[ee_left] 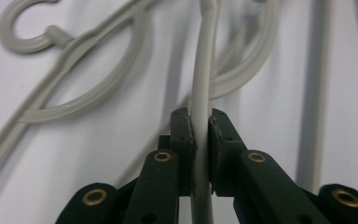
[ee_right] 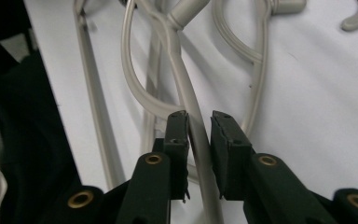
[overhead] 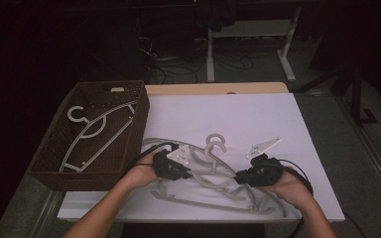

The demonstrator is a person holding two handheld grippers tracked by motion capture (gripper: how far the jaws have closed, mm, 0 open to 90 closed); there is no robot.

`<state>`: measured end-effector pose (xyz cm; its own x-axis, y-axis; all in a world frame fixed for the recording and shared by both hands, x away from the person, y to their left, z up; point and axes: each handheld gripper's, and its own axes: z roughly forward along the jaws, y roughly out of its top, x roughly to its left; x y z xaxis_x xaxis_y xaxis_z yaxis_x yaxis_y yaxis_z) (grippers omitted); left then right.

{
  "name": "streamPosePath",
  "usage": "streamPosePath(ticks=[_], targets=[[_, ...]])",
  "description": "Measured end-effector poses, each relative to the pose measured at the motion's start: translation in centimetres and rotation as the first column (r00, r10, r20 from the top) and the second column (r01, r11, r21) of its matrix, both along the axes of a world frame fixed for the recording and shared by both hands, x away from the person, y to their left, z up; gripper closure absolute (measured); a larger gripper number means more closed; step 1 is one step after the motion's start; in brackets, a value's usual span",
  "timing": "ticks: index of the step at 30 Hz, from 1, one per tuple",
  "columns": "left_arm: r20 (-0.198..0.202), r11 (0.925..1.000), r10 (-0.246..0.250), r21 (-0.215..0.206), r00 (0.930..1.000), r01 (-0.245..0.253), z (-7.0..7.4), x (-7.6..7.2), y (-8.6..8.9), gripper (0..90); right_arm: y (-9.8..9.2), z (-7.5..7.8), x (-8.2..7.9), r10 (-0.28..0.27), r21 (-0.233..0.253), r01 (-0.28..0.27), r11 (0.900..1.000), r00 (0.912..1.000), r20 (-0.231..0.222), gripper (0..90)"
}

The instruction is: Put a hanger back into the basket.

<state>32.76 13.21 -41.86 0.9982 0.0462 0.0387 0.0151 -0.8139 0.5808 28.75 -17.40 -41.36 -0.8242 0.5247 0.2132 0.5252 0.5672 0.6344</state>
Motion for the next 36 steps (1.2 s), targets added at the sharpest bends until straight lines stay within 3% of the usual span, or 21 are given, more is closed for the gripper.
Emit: streamPosePath(ticks=[5, 8, 13, 23, 28, 36], targets=[[-0.034, 0.9997, 0.002, -0.024, 0.9994, -0.003, 0.5, -0.2, 0.4, 82.5, -0.3, 0.5, -0.2, 0.019, 0.049, -0.019, 0.999, 0.9998, 0.004, 60.2], [-0.046, 0.9991, 0.010, -0.041, 0.9989, -0.012, 1.0, -0.3, 0.6, 82.5, -0.6, 1.2, -0.3, 0.014, 0.072, -0.016, 0.997, 0.9995, 0.029, 49.0], [-0.066, 0.9980, 0.019, -0.058, 0.9977, -0.023, 1.7, -0.3, 0.7, 82.5, -1.6, 2.6, 0.0, -0.033, 0.102, 0.026, 0.994, 0.9969, 0.071, 33.2], [-0.079, 0.9920, 0.053, -0.110, 0.9955, -0.061, 3.4, -0.3, 1.2, 82.7, -4.3, 4.2, 0.9, -0.130, 0.152, 0.111, 0.982, 0.9839, 0.123, 24.1], [-0.065, 0.9896, 0.081, -0.114, 0.9946, -0.088, 4.8, -0.3, 1.5, 82.7, -5.6, 4.9, 1.5, -0.207, 0.177, 0.178, 0.968, 0.9653, 0.159, 22.9], [-0.035, 0.9828, 0.142, -0.114, 0.9892, -0.146, 7.7, 0.1, 3.0, 82.6, -7.3, 5.4, 3.0, -0.318, 0.156, 0.292, 0.944, 0.9289, 0.189, 22.4]])
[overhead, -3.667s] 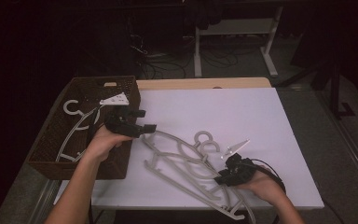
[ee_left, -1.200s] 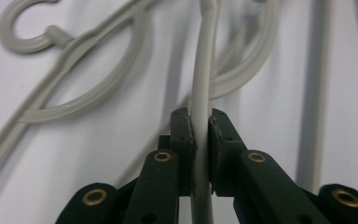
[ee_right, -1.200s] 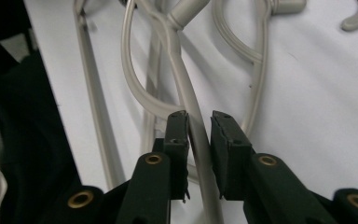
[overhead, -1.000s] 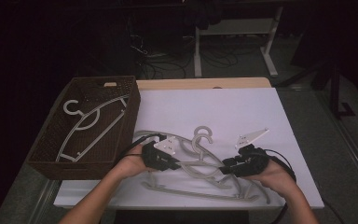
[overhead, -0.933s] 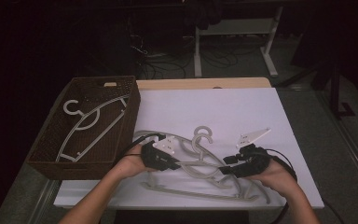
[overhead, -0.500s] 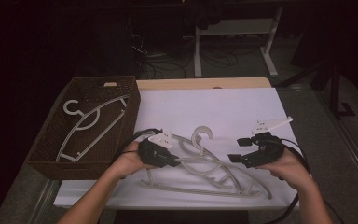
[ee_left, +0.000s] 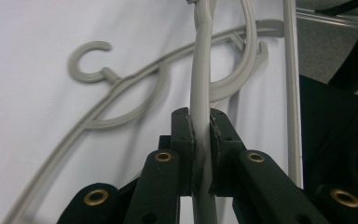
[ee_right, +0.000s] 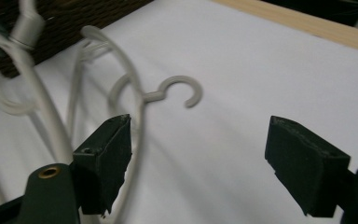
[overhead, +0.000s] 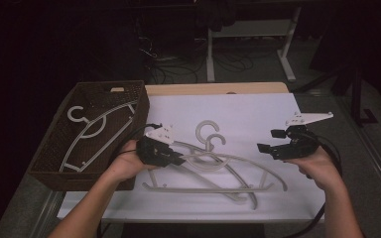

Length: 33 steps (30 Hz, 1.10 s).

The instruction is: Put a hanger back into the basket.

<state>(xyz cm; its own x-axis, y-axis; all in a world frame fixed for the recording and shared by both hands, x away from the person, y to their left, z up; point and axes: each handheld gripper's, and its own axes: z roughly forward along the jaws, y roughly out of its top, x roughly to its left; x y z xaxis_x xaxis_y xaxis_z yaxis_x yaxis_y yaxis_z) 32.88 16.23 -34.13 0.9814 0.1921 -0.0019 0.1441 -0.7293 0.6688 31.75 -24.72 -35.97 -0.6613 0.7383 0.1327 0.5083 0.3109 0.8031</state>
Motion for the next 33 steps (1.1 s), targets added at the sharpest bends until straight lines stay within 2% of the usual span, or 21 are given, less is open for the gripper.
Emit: streamPosePath(ticks=[4, 11, 15, 18, 22, 24, 29, 33], targets=[[0.010, 0.9996, 0.026, -0.009, 0.9996, -0.026, 1.4, 0.4, 1.1, 82.6, -0.9, -0.6, 0.8, -0.069, -0.007, 0.069, 0.998, 0.9976, 0.002, 22.4], [0.039, 0.9956, 0.087, -0.038, 0.9954, -0.086, 4.5, 1.4, 3.4, 82.6, -2.0, -2.5, 1.6, -0.138, -0.015, 0.137, 0.990, 0.9903, -0.018, 16.7], [0.070, 0.9892, 0.137, -0.061, 0.9880, -0.133, 6.7, 2.1, 4.9, 82.6, -2.0, -3.7, 1.9, -0.170, -0.034, 0.170, 0.985, 0.9851, -0.023, 13.3], [0.094, 0.9816, 0.181, -0.078, 0.9789, -0.174, 8.4, 2.6, 6.3, 82.5, -1.8, -4.5, 2.0, -0.175, -0.040, 0.173, 0.984, 0.9842, -0.029, 7.2], [0.130, 0.9680, 0.244, -0.092, 0.9609, -0.233, 10.3, 3.2, 8.4, 82.5, -1.3, -5.4, 2.2, -0.177, -0.058, 0.174, 0.983, 0.9837, -0.034, 1.6], [0.148, 0.9586, 0.279, -0.102, 0.9489, -0.266, 10.9, 3.4, 9.6, 82.5, -1.0, -5.7, 2.2, -0.179, -0.077, 0.176, 0.981, 0.9834, -0.030, 0.0], [0.165, 0.9280, 0.367, -0.132, 0.9153, -0.349, 11.6, 3.7, 13.0, 82.5, -0.6, -6.0, 2.2, -0.172, -0.094, 0.169, 0.981, 0.9847, -0.024, 0.0], [0.177, 0.8950, 0.443, -0.146, 0.8790, -0.422, 11.6, 3.8, 15.8, 82.5, -0.4, -6.1, 2.3, -0.174, -0.096, 0.171, 0.981, 0.9844, -0.026, 0.0]])
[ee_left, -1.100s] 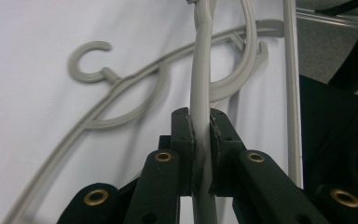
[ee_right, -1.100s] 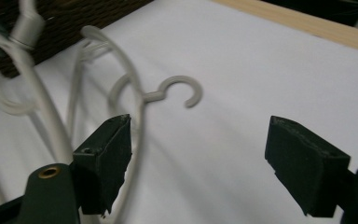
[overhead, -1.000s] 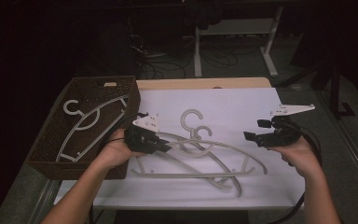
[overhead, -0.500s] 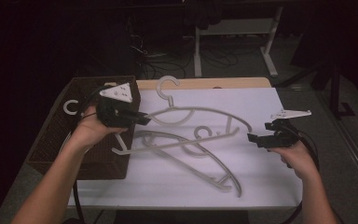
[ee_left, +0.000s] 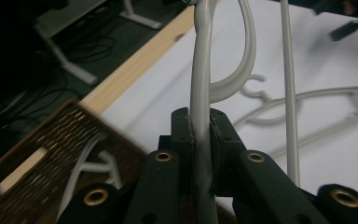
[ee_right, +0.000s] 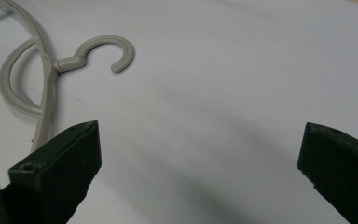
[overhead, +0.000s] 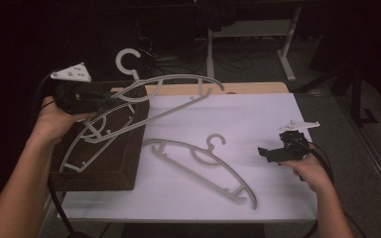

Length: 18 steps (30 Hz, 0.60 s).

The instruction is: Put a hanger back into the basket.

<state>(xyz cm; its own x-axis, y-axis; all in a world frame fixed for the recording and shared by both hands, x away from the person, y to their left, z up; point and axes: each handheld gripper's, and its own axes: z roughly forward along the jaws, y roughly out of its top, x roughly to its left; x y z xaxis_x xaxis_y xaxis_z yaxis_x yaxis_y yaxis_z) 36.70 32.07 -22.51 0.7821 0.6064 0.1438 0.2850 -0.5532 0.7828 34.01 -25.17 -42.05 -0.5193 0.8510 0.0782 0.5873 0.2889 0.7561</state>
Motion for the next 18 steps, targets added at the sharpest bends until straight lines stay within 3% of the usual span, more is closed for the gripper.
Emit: streamPosePath(ticks=[3, 8, 14, 18], targets=[[0.013, 0.9982, 0.059, -0.004, 0.9981, -0.059, -0.2, 0.0, 2.3, 82.5, 0.1, -0.1, 0.0, 0.005, -0.008, -0.005, 1.000, 1.0000, -0.002, 0.0], [0.019, 0.9859, 0.168, -0.002, 0.9857, -0.168, -0.8, 0.1, 6.1, 82.4, 0.3, -0.2, 0.1, 0.011, -0.017, -0.011, 1.000, 0.9999, -0.006, 0.0], [0.012, 0.9569, 0.289, -0.034, 0.9572, -0.288, -2.4, -0.2, 10.2, 82.4, 0.2, -0.2, 0.1, 0.009, -0.019, -0.009, 1.000, 0.9999, -0.006, 0.0], [-0.002, 0.9371, 0.348, -0.030, 0.9375, -0.348, -3.9, -0.4, 12.1, 82.4, 0.2, -0.2, 0.1, 0.007, -0.018, -0.007, 1.000, 0.9999, -0.007, 0.0]])
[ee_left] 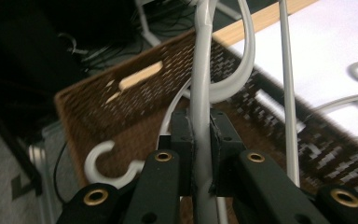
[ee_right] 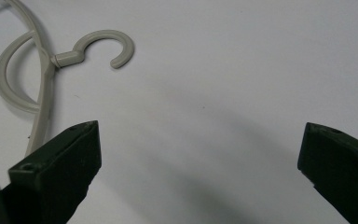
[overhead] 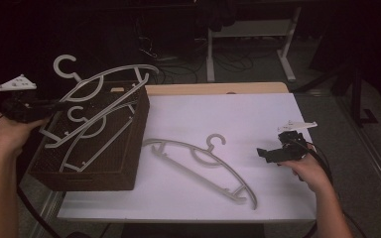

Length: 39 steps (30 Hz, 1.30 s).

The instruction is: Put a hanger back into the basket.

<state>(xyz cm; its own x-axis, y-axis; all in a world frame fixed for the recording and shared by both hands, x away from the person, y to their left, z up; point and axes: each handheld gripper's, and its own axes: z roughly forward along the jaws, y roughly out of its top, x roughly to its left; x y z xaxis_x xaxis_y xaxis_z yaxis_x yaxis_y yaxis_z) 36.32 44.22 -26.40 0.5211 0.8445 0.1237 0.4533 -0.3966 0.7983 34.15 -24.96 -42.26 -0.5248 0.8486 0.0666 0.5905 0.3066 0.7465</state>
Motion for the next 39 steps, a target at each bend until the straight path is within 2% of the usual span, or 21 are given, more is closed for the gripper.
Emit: streamPosePath(ticks=[6, 12, 17, 20, 28, 30, 31, 33, 35, 39], targets=[[-0.028, 0.9975, 0.068, 0.024, 0.9973, -0.067, -2.2, -0.1, 1.7, 82.4, 0.1, -0.1, 0.0, 0.002, -0.008, -0.002, 1.000, 1.0000, 0.001, 0.0], [-0.046, 0.9904, 0.129, 0.056, 0.9906, -0.126, -3.5, -0.2, 2.8, 82.4, 0.1, 0.0, 0.0, 0.004, -0.009, -0.004, 1.000, 1.0000, 0.001, 0.0], [-0.069, 0.9857, 0.147, 0.093, 0.9867, -0.141, -4.6, 0.3, 2.2, 82.4, 0.2, 0.0, 0.0, 0.004, -0.010, -0.004, 1.000, 1.0000, 0.000, 0.0], [-0.091, 0.9863, 0.143, 0.095, 0.9855, -0.135, -5.5, 0.8, 1.7, 82.4, 0.2, 0.0, 0.0, 0.006, -0.009, -0.006, 1.000, 1.0000, 0.001, 0.0], [-0.151, 0.9824, 0.166, 0.112, 0.9746, -0.150, -8.1, 1.4, 1.1, 82.1, 0.2, 0.0, 0.0, 0.007, -0.007, -0.007, 1.000, 1.0000, 0.000, 0.0], [-0.151, 0.9785, 0.178, 0.132, 0.9724, -0.158, -8.2, 1.5, 0.8, 81.5, 0.2, 0.0, 0.0, 0.009, -0.007, -0.009, 1.000, 1.0000, 0.001, 0.0], [-0.151, 0.9791, 0.183, 0.117, 0.9714, -0.167, -8.1, 1.5, 0.8, 80.3, 0.2, 0.0, 0.0, 0.009, -0.007, -0.009, 1.000, 1.0000, 0.001, 0.0], [-0.131, 0.9771, 0.202, 0.095, 0.9705, -0.191, -7.8, 1.4, 1.0, 67.1, 0.2, 0.0, -0.1, 0.009, -0.006, -0.009, 1.000, 1.0000, 0.003, 0.0], [-0.128, 0.9761, 0.210, 0.082, 0.9691, -0.201, -7.5, 1.4, 1.1, 60.2, 0.2, 0.1, -0.1, 0.010, -0.006, -0.010, 1.000, 0.9999, 0.006, 0.0], [-0.117, 0.9829, 0.184, 0.021, 0.9760, -0.183, -6.7, 1.2, 1.1, 51.2, 0.2, 0.1, 0.0, 0.010, -0.005, -0.010, 1.000, 0.9999, 0.006, 0.0]])
